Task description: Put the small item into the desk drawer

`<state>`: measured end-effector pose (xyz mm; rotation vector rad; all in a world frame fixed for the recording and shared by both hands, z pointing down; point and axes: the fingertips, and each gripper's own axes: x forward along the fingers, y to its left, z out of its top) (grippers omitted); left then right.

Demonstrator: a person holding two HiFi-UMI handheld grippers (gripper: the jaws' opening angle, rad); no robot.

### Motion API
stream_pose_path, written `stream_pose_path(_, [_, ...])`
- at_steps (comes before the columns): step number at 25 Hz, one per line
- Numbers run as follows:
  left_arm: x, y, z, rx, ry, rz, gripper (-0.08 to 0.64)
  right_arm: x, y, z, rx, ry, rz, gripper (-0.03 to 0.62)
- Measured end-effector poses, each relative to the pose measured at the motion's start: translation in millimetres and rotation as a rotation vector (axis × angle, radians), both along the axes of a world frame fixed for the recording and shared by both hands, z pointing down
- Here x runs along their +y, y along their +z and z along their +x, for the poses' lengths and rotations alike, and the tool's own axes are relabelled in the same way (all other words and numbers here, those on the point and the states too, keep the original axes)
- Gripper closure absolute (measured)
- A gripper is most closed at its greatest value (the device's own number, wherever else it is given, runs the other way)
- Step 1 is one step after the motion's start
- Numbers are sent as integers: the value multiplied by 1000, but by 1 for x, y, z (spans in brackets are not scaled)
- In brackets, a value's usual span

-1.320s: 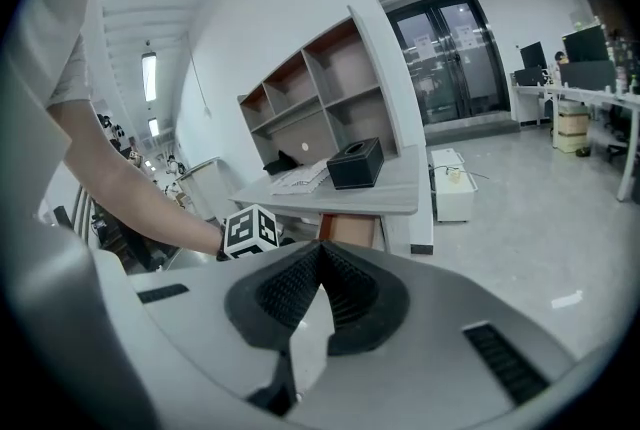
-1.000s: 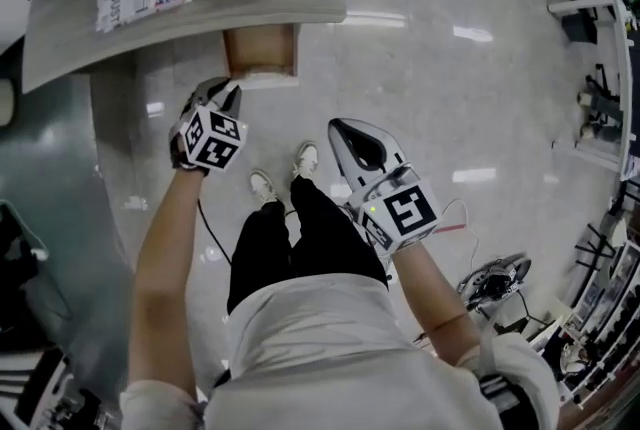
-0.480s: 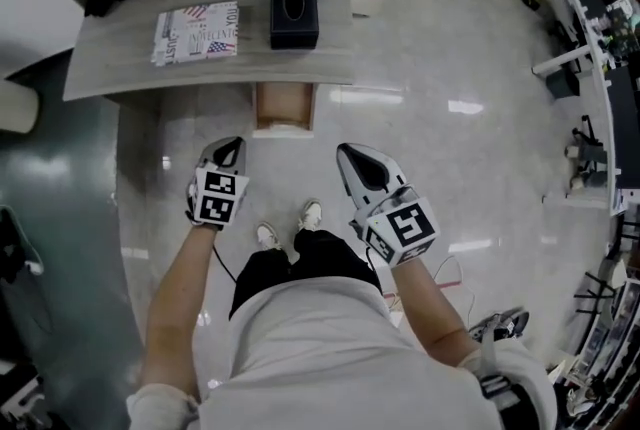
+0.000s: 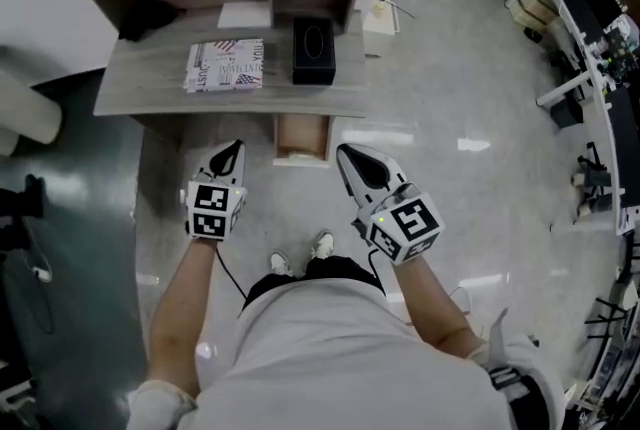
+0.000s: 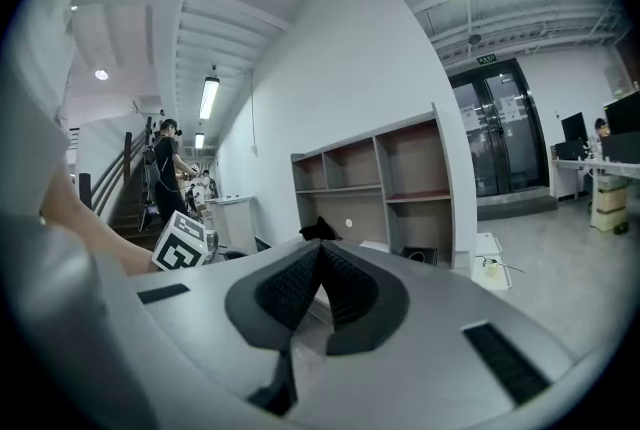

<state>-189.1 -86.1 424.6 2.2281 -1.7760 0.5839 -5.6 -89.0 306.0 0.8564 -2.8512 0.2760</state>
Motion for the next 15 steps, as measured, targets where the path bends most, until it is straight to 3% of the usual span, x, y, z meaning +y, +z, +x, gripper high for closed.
stream_pose_path(7, [5, -79, -34, 17, -51, 149, 541, -12, -24, 10, -23, 44, 26, 569])
stream_pose_path(15, [16, -154, -38, 46, -93, 335, 543, -35, -67, 37, -73, 129, 105, 569])
